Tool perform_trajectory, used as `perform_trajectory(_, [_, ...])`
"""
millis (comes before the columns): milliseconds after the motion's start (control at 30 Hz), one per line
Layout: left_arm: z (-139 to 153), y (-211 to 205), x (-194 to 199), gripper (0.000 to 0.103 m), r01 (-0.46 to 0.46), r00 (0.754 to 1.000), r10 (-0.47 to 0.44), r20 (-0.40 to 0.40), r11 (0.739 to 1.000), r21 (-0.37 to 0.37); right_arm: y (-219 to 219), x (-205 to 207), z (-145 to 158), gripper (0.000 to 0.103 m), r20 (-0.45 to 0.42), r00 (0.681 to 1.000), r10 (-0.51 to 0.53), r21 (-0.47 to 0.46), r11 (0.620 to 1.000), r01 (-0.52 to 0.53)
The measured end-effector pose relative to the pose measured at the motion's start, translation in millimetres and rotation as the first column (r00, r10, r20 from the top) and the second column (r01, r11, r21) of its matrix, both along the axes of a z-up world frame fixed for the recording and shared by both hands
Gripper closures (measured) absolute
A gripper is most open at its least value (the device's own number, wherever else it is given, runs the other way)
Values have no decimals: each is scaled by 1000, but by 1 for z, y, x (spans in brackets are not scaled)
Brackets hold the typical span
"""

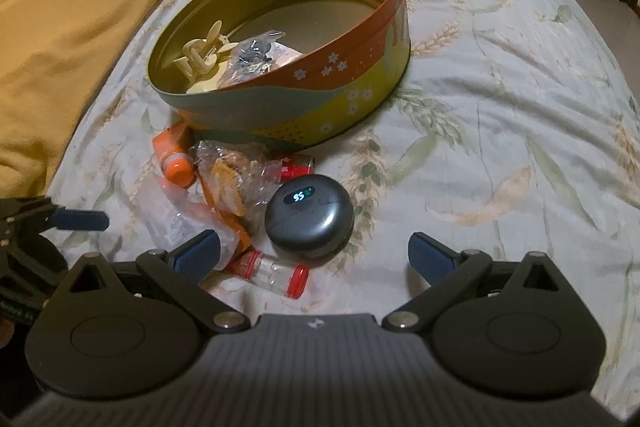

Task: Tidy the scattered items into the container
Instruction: 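Move the right gripper down toward the grey round earbud case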

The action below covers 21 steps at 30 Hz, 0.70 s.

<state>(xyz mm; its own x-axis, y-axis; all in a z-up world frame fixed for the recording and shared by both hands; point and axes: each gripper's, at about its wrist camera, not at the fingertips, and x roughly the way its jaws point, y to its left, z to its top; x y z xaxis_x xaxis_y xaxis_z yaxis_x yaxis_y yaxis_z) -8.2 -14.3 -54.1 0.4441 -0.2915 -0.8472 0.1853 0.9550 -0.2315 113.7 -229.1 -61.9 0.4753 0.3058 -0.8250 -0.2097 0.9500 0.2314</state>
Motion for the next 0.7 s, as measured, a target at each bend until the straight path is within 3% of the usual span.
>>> perform_trajectory(700, [-8,-11,-15,8,16,1000,-17,-20,1000,-13,17,19,-7,1,38,997,74,-69,995,-72])
